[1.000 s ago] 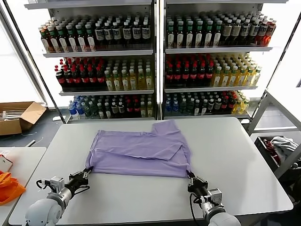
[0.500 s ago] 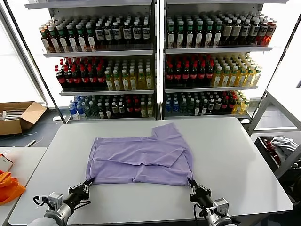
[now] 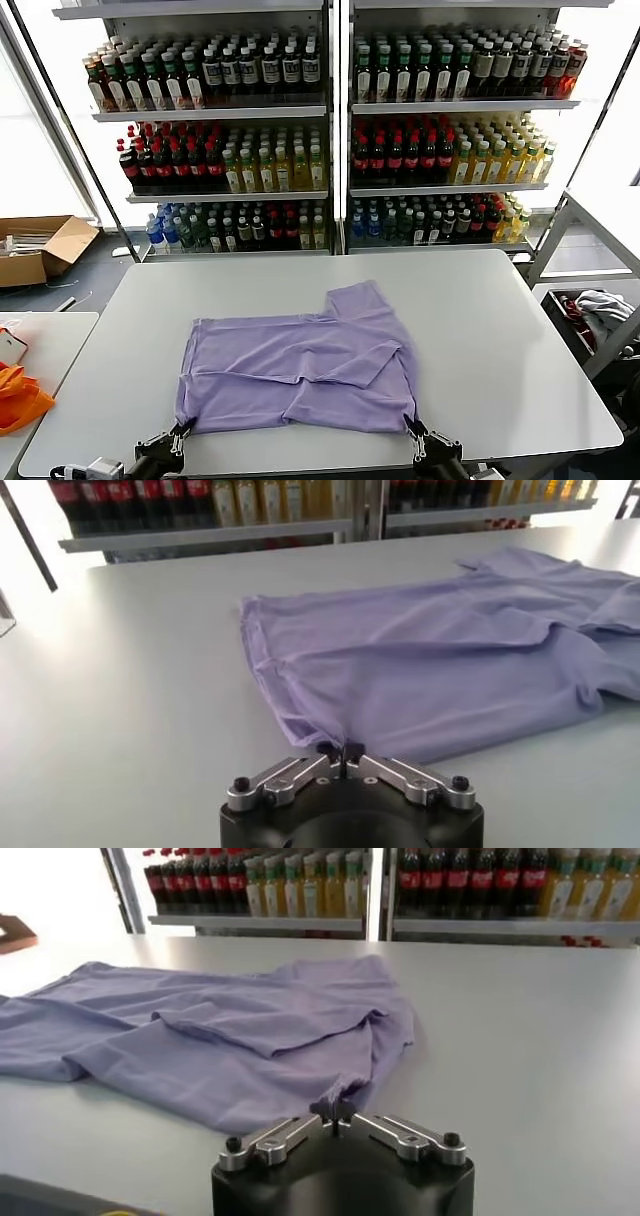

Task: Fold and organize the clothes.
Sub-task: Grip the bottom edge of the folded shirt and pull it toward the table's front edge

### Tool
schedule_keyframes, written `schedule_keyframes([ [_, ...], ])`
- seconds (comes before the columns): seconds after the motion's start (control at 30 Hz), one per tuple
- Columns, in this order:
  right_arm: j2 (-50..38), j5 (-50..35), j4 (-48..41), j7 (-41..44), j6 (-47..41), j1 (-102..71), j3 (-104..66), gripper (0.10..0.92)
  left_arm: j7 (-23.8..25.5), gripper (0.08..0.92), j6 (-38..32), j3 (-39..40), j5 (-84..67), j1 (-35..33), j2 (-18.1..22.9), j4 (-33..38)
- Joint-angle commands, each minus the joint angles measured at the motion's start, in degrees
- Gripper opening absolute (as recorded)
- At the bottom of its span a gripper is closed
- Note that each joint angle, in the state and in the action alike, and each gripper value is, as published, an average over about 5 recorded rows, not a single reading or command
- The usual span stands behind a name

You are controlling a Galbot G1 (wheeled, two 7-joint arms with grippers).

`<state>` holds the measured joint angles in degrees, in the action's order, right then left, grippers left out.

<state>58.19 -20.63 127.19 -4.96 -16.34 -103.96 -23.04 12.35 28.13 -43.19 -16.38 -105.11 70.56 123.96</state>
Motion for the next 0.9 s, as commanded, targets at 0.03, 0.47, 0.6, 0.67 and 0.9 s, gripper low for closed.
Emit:
schedule_keyframes([
  [0.03, -2.12, 0.02, 1.62, 0.70, 0.63, -4.54, -3.47, 0.106, 0.01, 0.091, 0.15, -1.26, 1.29, -8.00, 2.24, 6.47],
  [0.47, -2.00, 0.14, 1.70, 1.25, 0.74, -4.54, -4.14, 0.106, -0.01, 0.091, 0.08, -2.37, 1.00, -7.34, 2.36, 5.81],
  [0.6, -1.91, 0.43, 2.45, 1.85, 0.37, -4.86, -4.03, 0.106, -0.07, 0.091, 0.16, -3.01, 0.97, -6.87, 2.08, 5.58],
  [0.67, -1.78, 0.64, 2.70, 2.08, 0.13, -5.03, -3.89, 0.106, -0.12, 0.092, 0.23, -3.33, 0.97, -6.50, 1.92, 5.42],
  [0.9, -1.59, 0.61, 2.12, 2.19, -0.27, -4.93, -4.83, 0.133, -0.19, 0.206, 1.19, -4.87, 0.92, -4.93, 2.00, 5.00],
])
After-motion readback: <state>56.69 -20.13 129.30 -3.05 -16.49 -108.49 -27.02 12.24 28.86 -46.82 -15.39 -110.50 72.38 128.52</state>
